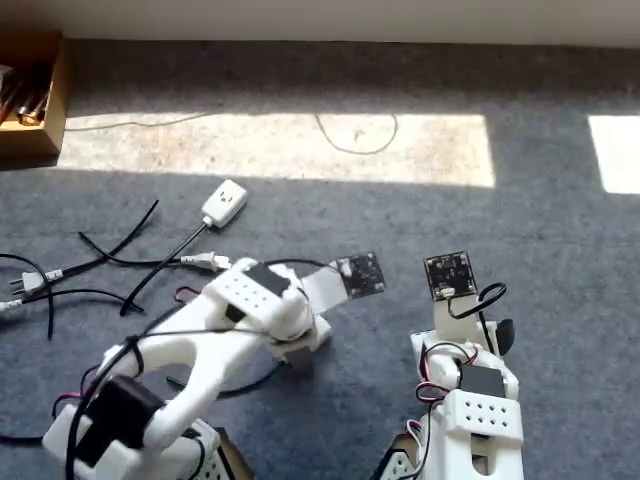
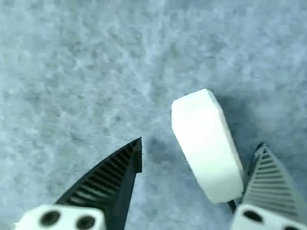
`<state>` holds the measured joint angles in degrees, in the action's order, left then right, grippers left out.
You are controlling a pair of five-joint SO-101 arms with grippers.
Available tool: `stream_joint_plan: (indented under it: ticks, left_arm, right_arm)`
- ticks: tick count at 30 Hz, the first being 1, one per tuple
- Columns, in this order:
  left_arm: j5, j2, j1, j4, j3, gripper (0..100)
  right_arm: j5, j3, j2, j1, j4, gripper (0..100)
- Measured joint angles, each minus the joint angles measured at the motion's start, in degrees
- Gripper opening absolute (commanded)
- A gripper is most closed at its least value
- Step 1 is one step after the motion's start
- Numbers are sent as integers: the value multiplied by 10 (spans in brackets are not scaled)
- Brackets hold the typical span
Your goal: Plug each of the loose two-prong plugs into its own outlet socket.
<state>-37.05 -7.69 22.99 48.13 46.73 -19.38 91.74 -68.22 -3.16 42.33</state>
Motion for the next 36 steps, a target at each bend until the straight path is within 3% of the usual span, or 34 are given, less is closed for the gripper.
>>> stream_joint_plan:
  ticks: [2,8,12,18,29,36]
  left_arm:
    - [-39,47,-39,29,-62,320]
    - [-126,131,-99,142,-241,149]
    - [-171,158,-90,211,-322,188]
    - [-159,222,-96,239,-404,218]
    - [-123,244,-185,264,-551,221]
    - [-125,246,-181,310,-564,221]
  right_arm:
    - [0,0,0,0,0,429]
    - [0,0,0,0,0,429]
    - [0,0,0,0,0,429]
    - [-2,0,0,0,0,429]
    - [-2,0,0,16,0,429]
    - [-2,0,0,16,0,429]
